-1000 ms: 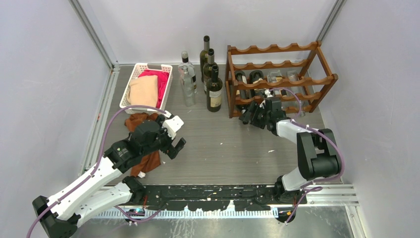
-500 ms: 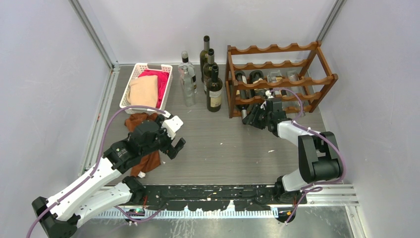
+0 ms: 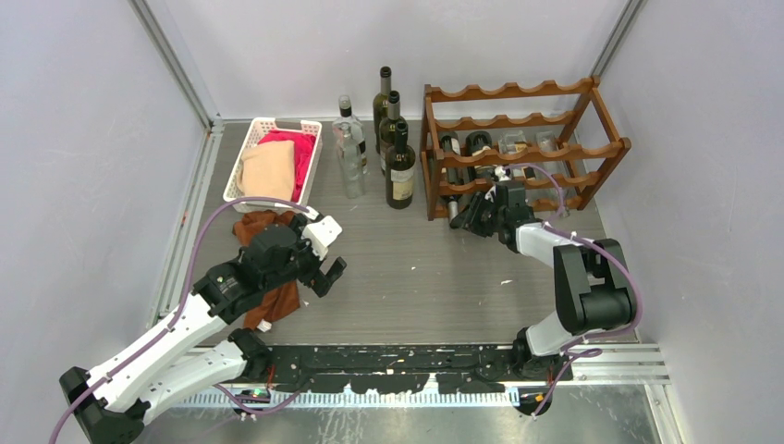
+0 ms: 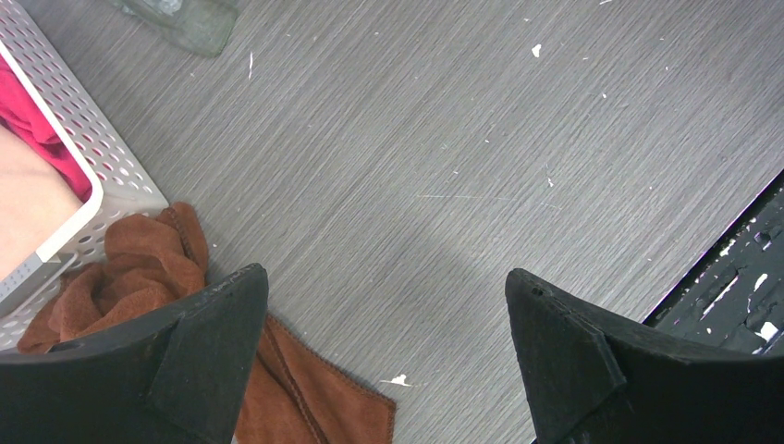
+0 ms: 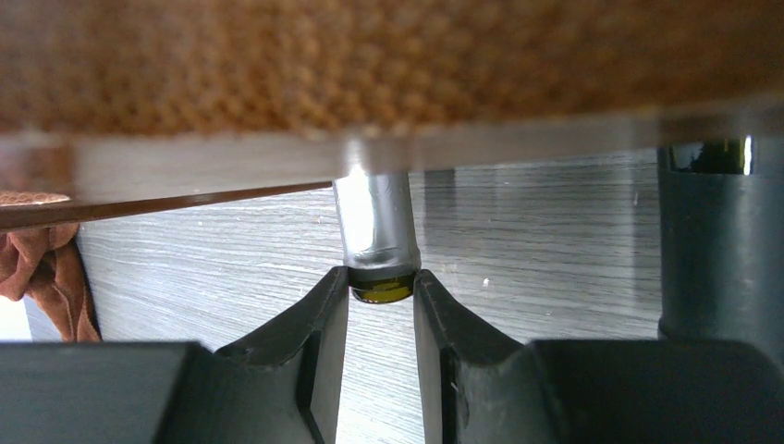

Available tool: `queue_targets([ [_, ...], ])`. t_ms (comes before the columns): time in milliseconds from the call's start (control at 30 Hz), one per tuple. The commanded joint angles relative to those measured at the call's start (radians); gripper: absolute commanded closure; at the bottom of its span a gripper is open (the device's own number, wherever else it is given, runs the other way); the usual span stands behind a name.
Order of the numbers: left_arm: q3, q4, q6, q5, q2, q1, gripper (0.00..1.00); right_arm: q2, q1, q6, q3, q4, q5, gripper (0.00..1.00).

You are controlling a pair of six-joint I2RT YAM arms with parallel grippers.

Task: Put the wine bottle on the wine rack
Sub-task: Place the wine bottle in the wine rack.

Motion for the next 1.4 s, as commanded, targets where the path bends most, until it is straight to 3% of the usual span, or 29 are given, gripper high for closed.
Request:
queue_targets([
  [0, 0.022, 0.049, 0.003, 0.017, -0.012, 0.004, 0.02, 0.01, -0.004, 0.004, 0.028, -0.011, 0.001, 0.6],
  [133, 0.021, 0.053, 0.0, 0.017, -0.019, 0.004, 0.02, -0.042, -0.008, -0.059, 0.038, -0.086, -0.027, 0.22],
  [200, 0.019, 0.056, -0.001, 0.017, -0.022, 0.004, 0.02, -0.086, -0.018, -0.096, 0.039, -0.119, -0.055, 0.13],
  [400, 0.015, 0.074, -0.009, 0.017, -0.043, 0.005, 0.01, -0.165, -0.041, -0.208, 0.081, -0.254, -0.165, 0.09],
  [667, 0.012, 0.202, -0.105, 0.072, -0.12, 0.007, 0.0, -0.351, -0.056, -0.619, 0.127, -0.563, -0.388, 0.08],
  [933, -0.02, 0.437, -0.501, 0.126, -0.112, 0.007, 0.0, -0.557, -0.105, -0.946, 0.225, -0.879, -0.494, 0.05],
  [1100, -0.064, 0.657, -0.686, 0.107, -0.034, 0.008, 0.0, -0.613, -0.175, -0.964, 0.249, -0.913, -0.516, 0.0],
  [1233, 0.001, 0.686, -0.613, 0.084, 0.123, 0.01, 0.0, -0.654, -0.225, -0.99, 0.199, -0.914, -0.533, 0.0],
  [1367, 0.06, 0.797, -0.354, 0.122, 0.293, 0.029, 0.02, -0.67, -0.234, -0.993, 0.199, -0.907, -0.506, 0.0],
])
